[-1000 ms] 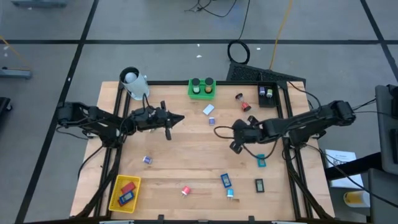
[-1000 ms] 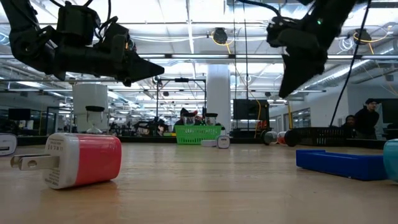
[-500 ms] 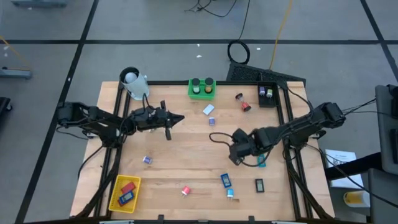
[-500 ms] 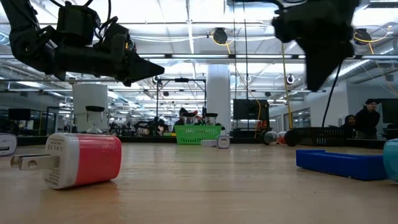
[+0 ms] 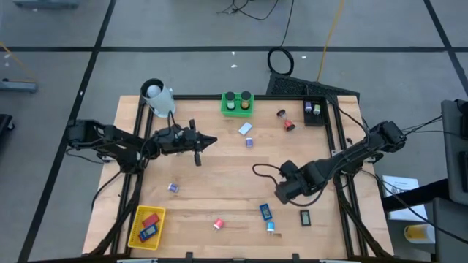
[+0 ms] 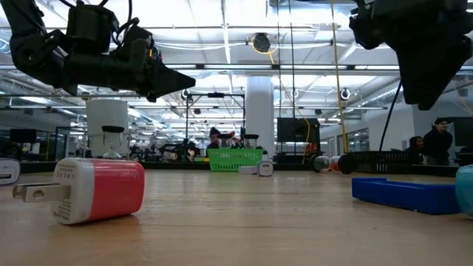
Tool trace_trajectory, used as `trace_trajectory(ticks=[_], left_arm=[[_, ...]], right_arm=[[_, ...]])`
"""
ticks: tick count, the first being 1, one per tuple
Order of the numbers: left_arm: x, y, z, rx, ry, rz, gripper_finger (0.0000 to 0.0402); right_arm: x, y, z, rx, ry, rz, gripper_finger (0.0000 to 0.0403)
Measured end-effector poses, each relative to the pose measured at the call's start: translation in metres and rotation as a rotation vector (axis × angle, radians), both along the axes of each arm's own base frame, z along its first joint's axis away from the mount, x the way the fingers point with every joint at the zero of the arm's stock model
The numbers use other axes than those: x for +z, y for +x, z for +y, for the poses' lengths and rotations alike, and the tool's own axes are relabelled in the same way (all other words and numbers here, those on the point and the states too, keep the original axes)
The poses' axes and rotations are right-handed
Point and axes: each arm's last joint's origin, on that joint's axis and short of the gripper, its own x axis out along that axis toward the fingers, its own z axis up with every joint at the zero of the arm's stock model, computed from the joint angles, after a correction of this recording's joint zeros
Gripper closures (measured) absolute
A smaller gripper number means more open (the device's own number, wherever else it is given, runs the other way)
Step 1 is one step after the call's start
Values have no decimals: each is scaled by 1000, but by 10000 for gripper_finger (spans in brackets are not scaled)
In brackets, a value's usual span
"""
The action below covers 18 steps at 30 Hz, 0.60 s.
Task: Pick & Place Office items
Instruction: Put the blue adapter into the black basket
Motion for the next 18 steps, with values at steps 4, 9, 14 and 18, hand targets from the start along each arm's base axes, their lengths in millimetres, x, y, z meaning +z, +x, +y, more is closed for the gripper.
trace_trajectory(ticks=[4, 9, 14, 18], left_arm=[[0, 0, 0, 1, 0, 0, 378], [0, 0, 0, 0, 0, 0, 378], [0, 0, 0, 0, 0, 0, 378], [0, 0, 0, 0, 0, 1, 378]], right_arm=[[-3, -2, 1, -55, 4, 7, 144], [-13, -18, -4, -154, 2, 149, 131], [-18, -44, -7, -273, -5, 193, 131], [-27, -65, -8, -374, -6, 109, 131]])
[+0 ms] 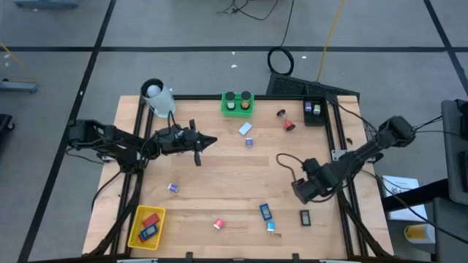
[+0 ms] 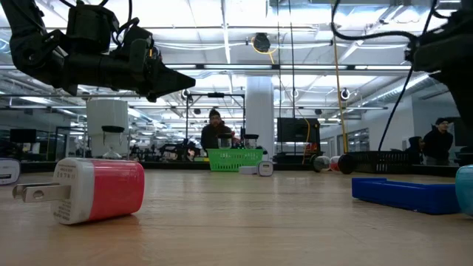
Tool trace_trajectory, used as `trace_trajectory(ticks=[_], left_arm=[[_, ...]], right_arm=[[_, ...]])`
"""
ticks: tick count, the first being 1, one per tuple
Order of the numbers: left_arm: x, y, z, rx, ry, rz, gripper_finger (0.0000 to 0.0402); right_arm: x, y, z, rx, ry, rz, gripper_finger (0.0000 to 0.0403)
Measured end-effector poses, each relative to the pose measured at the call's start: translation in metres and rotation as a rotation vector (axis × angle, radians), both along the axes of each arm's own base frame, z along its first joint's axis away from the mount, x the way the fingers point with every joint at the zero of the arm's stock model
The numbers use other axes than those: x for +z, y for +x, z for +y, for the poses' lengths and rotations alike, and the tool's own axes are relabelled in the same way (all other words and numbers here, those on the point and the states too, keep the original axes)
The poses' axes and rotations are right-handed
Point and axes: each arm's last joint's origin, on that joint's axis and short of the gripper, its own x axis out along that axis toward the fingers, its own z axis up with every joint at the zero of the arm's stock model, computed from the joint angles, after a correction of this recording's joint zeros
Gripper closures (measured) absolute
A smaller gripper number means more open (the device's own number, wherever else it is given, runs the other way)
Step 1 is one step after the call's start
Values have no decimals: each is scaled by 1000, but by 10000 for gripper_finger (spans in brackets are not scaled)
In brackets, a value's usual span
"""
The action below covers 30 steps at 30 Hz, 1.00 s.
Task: Pick & Place Office items
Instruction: Put the blue adapter into the black basket
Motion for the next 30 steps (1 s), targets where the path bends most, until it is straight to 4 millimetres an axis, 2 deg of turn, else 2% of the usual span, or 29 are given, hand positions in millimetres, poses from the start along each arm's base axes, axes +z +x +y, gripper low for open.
trace_trajectory(ticks=[3, 9, 19, 24, 30], left_arm=[[0, 0, 0, 0, 0, 1, 378], [0, 0, 0, -1, 1, 1, 378], [0, 0, 0, -1, 2, 2, 378], [0, 0, 0, -1, 3, 2, 378], [0, 0, 0, -1, 2, 2, 378]], right_arm=[[-10, -7, 0, -43, 21, -56, 131], [-28, -3, 3, -12, 57, -104, 131], [-25, 3, 4, 16, 71, -118, 131], [-21, 20, 6, 75, 105, -182, 131], [-11, 49, 18, 166, 160, -165, 129]])
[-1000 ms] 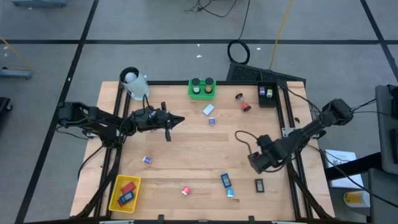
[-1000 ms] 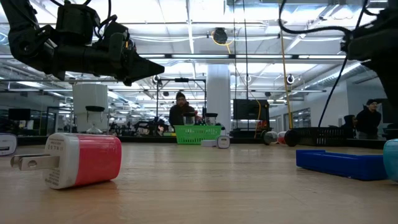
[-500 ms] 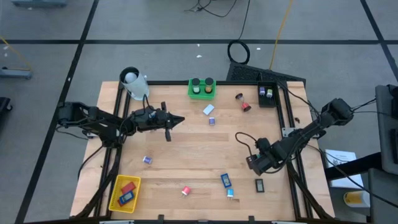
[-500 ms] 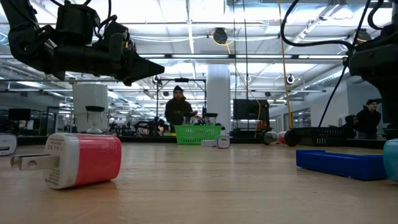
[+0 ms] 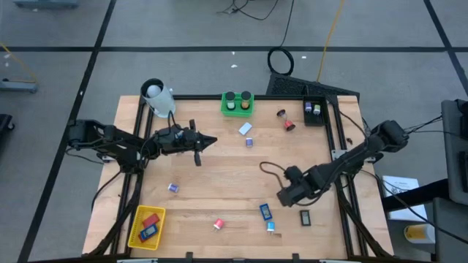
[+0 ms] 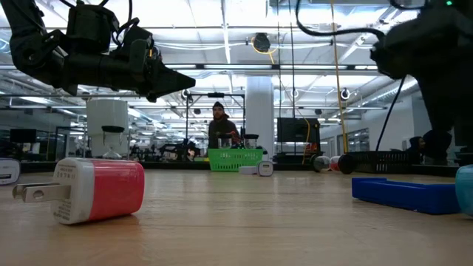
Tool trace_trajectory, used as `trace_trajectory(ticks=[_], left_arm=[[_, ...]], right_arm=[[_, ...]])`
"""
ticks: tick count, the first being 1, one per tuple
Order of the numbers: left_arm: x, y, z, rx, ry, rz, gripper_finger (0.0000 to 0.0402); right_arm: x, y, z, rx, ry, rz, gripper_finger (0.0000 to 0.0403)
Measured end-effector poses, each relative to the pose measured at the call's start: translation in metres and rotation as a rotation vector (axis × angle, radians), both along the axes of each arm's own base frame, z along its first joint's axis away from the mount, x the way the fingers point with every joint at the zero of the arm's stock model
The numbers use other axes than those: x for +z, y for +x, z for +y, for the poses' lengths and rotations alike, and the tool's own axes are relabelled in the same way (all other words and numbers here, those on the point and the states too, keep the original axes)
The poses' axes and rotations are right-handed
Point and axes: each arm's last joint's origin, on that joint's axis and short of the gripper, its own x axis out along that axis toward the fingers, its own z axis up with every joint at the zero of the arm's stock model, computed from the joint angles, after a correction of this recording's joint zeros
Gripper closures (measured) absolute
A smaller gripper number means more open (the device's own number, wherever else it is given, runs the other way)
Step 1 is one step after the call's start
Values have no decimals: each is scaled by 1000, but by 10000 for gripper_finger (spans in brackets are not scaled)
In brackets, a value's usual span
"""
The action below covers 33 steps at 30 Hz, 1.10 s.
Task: Pick & Place Office items
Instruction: Put the blue adapter into the black basket
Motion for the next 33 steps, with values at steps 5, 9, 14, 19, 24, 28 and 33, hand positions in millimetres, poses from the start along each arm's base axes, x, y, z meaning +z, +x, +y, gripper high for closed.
trace_trajectory(ticks=[5, 9, 14, 19, 24, 28, 33], left_arm=[[0, 0, 0, 0, -1, 0, 378], [0, 0, 0, 0, 0, 0, 378], [0, 0, 0, 0, -2, 1, 378], [0, 0, 0, -1, -4, 1, 378], [-1, 0, 0, -1, -5, 5, 378], [-1, 0, 0, -2, -5, 5, 378], [-1, 0, -1, -13, -8, 4, 378]], right_arm=[[1, 24, 20, 39, 69, -1, 105], [-3, 37, 35, 53, 80, -4, 83], [-5, 48, 52, 35, 146, -62, 78], [-19, 58, 64, 1, 186, -92, 88], [-34, 70, 72, 6, 219, -137, 94], [-38, 71, 74, -9, 257, -111, 98], [-37, 69, 75, -10, 309, -72, 124]])
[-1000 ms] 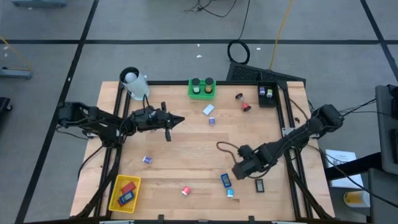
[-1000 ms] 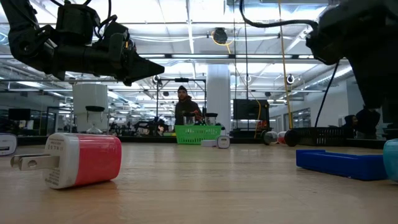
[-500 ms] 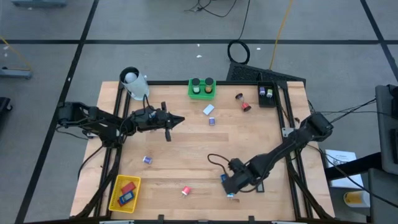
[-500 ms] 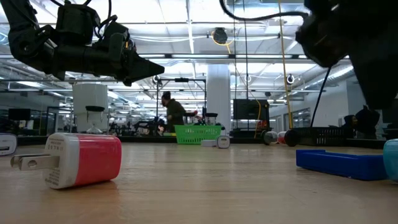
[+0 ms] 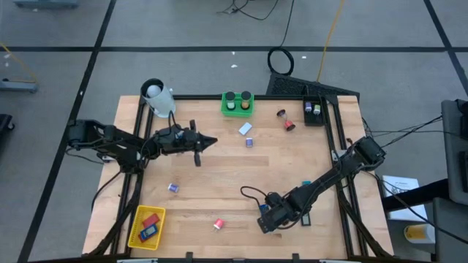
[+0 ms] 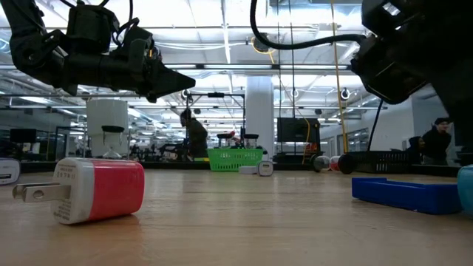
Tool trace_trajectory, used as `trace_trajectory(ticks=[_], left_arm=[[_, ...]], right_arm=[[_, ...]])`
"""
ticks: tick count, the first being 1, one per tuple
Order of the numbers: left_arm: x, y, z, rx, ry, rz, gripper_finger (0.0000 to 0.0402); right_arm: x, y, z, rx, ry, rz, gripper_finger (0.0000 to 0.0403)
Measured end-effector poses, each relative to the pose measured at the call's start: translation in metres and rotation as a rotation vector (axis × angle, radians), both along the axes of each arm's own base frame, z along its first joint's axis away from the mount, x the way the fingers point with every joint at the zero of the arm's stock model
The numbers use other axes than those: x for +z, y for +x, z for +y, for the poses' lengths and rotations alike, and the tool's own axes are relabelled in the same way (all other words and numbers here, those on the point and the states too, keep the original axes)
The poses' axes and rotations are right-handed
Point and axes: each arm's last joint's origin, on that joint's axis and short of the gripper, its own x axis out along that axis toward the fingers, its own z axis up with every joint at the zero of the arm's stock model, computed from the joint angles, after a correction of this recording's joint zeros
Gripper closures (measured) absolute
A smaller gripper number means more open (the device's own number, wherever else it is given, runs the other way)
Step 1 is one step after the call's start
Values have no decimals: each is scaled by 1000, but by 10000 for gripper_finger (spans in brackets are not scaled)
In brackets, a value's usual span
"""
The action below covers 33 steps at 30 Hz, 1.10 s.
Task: Pick & Place Office items
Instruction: Put the blue adapter into the black basket
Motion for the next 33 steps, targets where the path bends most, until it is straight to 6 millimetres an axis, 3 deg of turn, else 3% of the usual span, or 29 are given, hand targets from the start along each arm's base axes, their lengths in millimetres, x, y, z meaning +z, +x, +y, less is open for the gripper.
trace_trajectory(ticks=[9, 13, 27, 33], left_arm=[[0, 0, 0, -7, 0, 0, 378], [0, 0, 0, -7, 1, 0, 378], [0, 0, 0, -7, 0, -1, 378], [0, 0, 0, -7, -3, -1, 378]], right_arm=[[0, 0, 1, 9, 27, 8, 202], [0, 0, 1, 9, 29, 4, 217], [2, 5, 4, 6, 55, -51, 141], [-6, 7, 3, 12, 19, -52, 143]])
